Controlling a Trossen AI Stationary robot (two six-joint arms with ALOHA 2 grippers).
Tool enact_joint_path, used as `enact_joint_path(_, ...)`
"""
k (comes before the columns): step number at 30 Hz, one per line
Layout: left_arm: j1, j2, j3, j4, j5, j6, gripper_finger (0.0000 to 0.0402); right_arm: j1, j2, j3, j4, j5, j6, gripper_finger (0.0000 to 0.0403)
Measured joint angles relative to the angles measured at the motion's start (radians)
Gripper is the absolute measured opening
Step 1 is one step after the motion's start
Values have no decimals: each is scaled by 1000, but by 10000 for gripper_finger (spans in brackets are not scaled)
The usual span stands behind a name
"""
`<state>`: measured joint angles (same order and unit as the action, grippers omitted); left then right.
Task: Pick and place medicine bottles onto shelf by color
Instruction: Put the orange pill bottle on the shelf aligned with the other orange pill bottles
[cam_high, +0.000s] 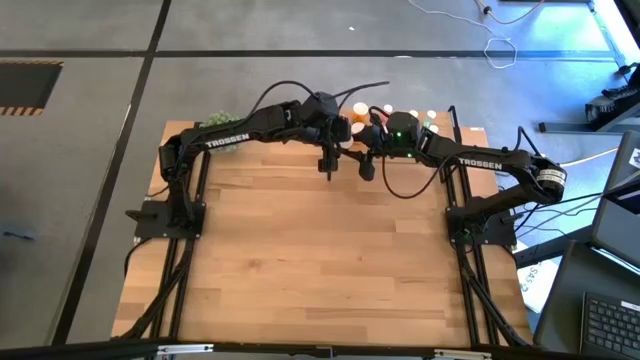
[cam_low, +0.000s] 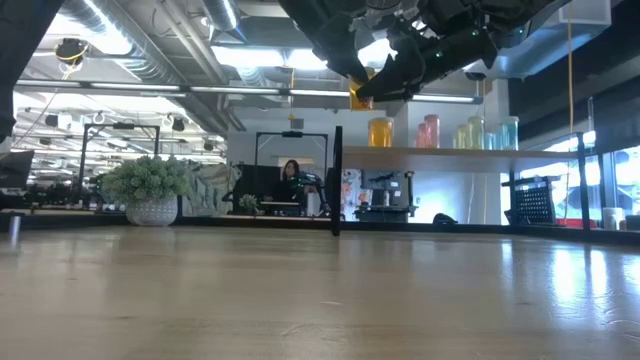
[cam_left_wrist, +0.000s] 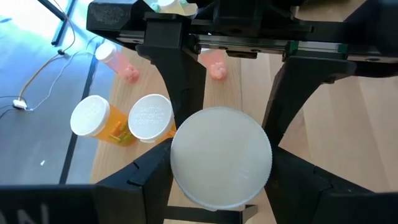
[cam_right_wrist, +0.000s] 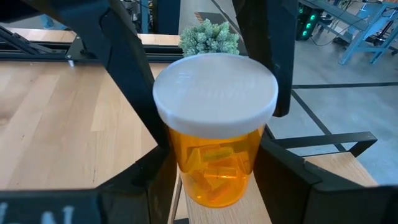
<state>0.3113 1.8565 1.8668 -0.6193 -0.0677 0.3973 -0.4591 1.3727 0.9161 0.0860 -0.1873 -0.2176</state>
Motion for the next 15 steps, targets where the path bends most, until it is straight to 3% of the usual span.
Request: enact_joint_path(15,4,0,0,9,5,-2,207,0,0,0,0,1,0,194)
